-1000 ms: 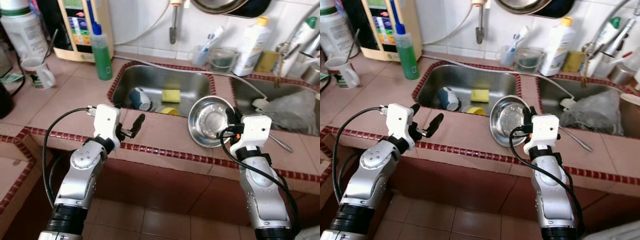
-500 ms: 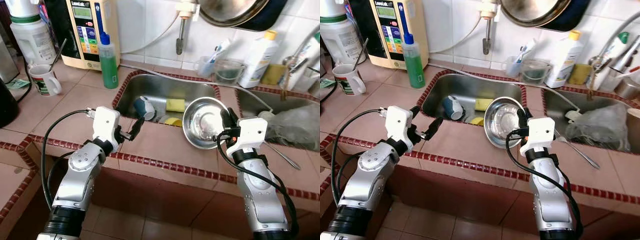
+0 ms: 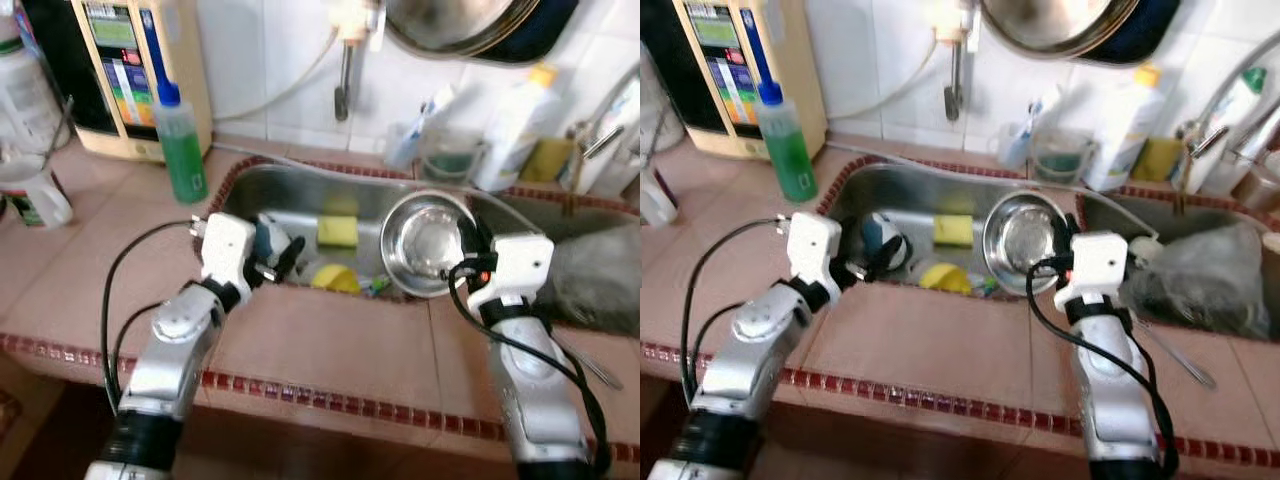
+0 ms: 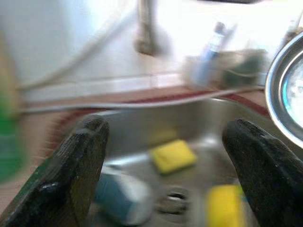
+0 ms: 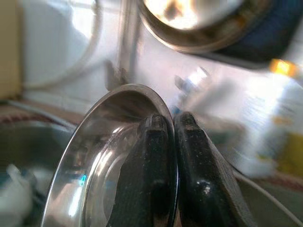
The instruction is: Kitchen organization
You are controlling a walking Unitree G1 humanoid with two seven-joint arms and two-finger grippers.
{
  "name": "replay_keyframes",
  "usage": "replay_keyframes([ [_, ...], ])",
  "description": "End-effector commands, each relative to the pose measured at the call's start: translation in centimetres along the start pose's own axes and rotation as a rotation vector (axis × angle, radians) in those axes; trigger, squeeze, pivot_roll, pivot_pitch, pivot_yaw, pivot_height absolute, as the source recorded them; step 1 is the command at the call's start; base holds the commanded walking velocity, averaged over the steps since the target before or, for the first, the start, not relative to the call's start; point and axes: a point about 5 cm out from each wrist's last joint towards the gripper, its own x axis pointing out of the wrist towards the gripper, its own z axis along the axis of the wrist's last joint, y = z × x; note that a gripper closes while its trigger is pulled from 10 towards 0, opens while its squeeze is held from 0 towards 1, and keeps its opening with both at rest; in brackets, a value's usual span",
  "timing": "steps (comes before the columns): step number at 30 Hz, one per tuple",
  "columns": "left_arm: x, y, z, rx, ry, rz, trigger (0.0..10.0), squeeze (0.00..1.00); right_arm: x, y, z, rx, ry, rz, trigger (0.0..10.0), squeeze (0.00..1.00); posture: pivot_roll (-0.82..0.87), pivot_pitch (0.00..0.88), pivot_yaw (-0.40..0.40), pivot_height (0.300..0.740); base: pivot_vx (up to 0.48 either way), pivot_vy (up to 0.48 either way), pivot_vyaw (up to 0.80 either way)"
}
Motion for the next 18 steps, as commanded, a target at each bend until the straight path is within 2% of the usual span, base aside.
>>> replay_keyframes([
  [1, -0.3, 0.7, 0.0, 0.003, 0.004, 0.018, 10.0, 0.0, 0.2, 0.8, 0.4, 0.012, -0.022, 0.023, 10.0, 0.0, -0.02, 0.0, -0.038, 0.74, 0.322, 0.0, 0.0],
  [6, -0.3, 0.3, 0.1, 0.005, -0.015, 0.005, 10.0, 0.0, 0.2, 0.7, 0.4, 0.013, -0.019, 0.02, 10.0, 0.0, -0.02, 0.0, -0.037, 0.74, 0.064, 0.0, 0.0],
  [10, -0.3, -0.2, 0.2, -0.051, -0.008, -0.021, 10.0, 0.0, 0.3, 0.5, -0.1, 0.035, 0.024, -0.018, 10.0, 0.0, -0.02, 0.0, -0.035, 0.74, 0.0, 0.0, 0.0],
  [14, -0.3, -1.4, 0.6, -0.028, -0.008, -0.075, 10.0, 0.0, 0.5, -0.3, -0.6, 0.049, 0.076, -0.073, 10.0, 0.0, -0.02, 0.0, -0.031, 0.74, 0.0, 0.0, 0.0],
  [15, -0.3, -2.3, 0.8, -0.033, 0.0, -0.112, 10.0, 0.0, 0.7, -1.0, -0.9, 0.038, 0.103, -0.105, 10.0, 0.0, -0.02, 0.0, -0.029, 0.74, 0.0, 0.0, 0.0],
  [17, -0.3, -3.2, 1.0, -0.022, 0.006, -0.139, 10.0, 0.0, 1.0, -1.8, -1.1, 0.01, 0.138, -0.144, 10.0, 0.0, -0.02, 0.012, -0.025, 0.74, 0.0, 0.0, 0.0],
  [18, -0.3, -3.5, 1.1, -0.016, 0.008, -0.15, 10.0, 0.0, 1.1, -2.1, -1.1, 0.035, 0.146, -0.15, 10.0, 0.0, -0.02, 0.019, -0.024, 0.74, 0.0, 0.0, 0.0],
])
